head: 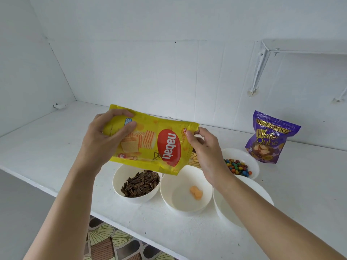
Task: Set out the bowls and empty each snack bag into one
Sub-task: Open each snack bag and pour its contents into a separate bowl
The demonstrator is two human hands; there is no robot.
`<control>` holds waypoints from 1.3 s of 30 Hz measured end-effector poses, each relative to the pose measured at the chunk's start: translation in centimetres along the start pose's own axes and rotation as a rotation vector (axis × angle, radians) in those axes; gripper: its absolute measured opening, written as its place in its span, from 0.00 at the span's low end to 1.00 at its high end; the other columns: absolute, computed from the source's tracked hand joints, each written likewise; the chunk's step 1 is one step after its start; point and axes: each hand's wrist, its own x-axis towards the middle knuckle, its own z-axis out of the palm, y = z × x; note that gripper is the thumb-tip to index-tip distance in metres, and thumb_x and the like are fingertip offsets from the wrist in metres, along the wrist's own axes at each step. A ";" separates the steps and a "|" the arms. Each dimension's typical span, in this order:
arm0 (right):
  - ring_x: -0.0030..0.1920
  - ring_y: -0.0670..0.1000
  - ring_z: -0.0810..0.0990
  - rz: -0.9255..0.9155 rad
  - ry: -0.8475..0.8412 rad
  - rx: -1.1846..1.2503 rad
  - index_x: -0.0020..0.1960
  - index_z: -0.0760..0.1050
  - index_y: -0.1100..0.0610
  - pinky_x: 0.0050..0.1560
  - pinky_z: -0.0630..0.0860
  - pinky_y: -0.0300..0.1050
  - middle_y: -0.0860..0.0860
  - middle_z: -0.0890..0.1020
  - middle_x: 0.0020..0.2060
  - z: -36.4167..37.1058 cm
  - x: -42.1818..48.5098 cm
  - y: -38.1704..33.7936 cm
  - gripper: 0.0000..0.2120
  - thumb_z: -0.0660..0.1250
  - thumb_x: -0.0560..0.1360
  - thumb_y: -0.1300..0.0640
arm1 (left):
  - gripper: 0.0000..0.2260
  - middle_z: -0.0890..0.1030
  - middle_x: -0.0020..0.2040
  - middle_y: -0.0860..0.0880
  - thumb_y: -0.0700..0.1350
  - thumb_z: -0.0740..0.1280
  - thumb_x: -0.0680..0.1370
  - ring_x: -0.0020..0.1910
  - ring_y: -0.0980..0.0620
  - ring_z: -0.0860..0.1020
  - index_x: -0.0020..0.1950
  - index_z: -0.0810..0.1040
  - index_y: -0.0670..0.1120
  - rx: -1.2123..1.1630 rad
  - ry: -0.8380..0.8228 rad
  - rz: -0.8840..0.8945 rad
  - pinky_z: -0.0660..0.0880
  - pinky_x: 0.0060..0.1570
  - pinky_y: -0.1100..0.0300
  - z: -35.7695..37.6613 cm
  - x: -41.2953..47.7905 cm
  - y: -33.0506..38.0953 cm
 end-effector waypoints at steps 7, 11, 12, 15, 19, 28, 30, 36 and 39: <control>0.57 0.60 0.81 -0.110 -0.001 0.011 0.51 0.79 0.54 0.63 0.75 0.66 0.59 0.83 0.52 0.0 0.7 -1.4 0.15 0.68 0.77 0.42 | 0.11 0.80 0.60 0.42 0.55 0.78 0.73 0.52 0.43 0.83 0.53 0.83 0.61 -0.001 0.020 0.062 0.79 0.41 0.54 -0.5 0.9 2.3; 0.58 0.60 0.82 -0.067 -0.020 0.064 0.55 0.80 0.56 0.63 0.77 0.66 0.58 0.84 0.53 -0.6 0.7 -0.5 0.10 0.69 0.80 0.49 | 0.09 0.78 0.62 0.48 0.53 0.78 0.73 0.53 0.47 0.83 0.51 0.83 0.63 0.023 0.035 0.072 0.78 0.40 0.60 0.1 0.8 2.4; 0.58 0.59 0.82 -0.052 -0.025 0.076 0.56 0.80 0.56 0.63 0.77 0.65 0.57 0.84 0.54 -0.8 0.6 -0.2 0.11 0.70 0.79 0.50 | 0.09 0.78 0.61 0.48 0.52 0.78 0.73 0.53 0.47 0.83 0.50 0.83 0.63 0.034 0.041 0.076 0.77 0.40 0.61 0.3 0.7 2.2; 0.59 0.61 0.82 -0.010 -0.018 0.111 0.57 0.78 0.59 0.63 0.76 0.67 0.59 0.84 0.55 -0.9 0.3 0.7 0.15 0.72 0.76 0.50 | 0.09 0.78 0.61 0.48 0.51 0.78 0.74 0.53 0.48 0.82 0.49 0.83 0.63 0.045 0.065 0.072 0.77 0.38 0.66 1.0 0.1 1.6; 0.56 0.62 0.83 0.065 -0.016 0.128 0.58 0.78 0.59 0.60 0.79 0.62 0.60 0.84 0.53 -1.3 -0.1 2.5 0.12 0.71 0.79 0.54 | 0.09 0.76 0.60 0.50 0.49 0.78 0.74 0.56 0.52 0.80 0.50 0.84 0.62 0.076 0.076 0.053 0.77 0.41 0.67 1.9 -0.8 0.7; 0.52 0.50 0.85 0.203 -0.031 0.127 0.58 0.80 0.58 0.55 0.81 0.44 0.51 0.86 0.52 -1.6 -1.5 4.4 0.08 0.66 0.81 0.59 | 0.11 0.75 0.57 0.56 0.48 0.78 0.73 0.59 0.61 0.75 0.48 0.83 0.65 0.172 0.073 0.061 0.73 0.41 0.76 3.0 -2.7 -0.4; 0.52 0.50 0.85 0.201 -0.028 0.118 0.58 0.80 0.58 0.56 0.80 0.46 0.52 0.86 0.53 -1.5 -1.3 4.1 0.08 0.66 0.81 0.58 | 0.12 0.76 0.58 0.53 0.48 0.79 0.73 0.59 0.62 0.75 0.47 0.83 0.65 0.158 0.097 0.080 0.74 0.44 0.74 3.1 -2.7 -0.3; 0.49 0.52 0.85 0.143 0.001 0.130 0.59 0.78 0.60 0.51 0.81 0.48 0.53 0.87 0.49 -1.3 -0.8 2.5 0.10 0.66 0.81 0.57 | 0.10 0.77 0.59 0.54 0.50 0.79 0.73 0.59 0.57 0.78 0.49 0.84 0.65 0.151 0.109 0.113 0.80 0.55 0.53 2.4 -1.9 1.8; 0.48 0.54 0.85 0.103 0.004 0.176 0.59 0.78 0.60 0.53 0.80 0.54 0.53 0.87 0.48 -1.2 -0.7 1.1 0.10 0.68 0.80 0.56 | 0.10 0.77 0.58 0.55 0.52 0.79 0.73 0.60 0.55 0.78 0.50 0.84 0.64 0.168 0.099 0.132 0.79 0.57 0.52 1.7 -1.1 3.3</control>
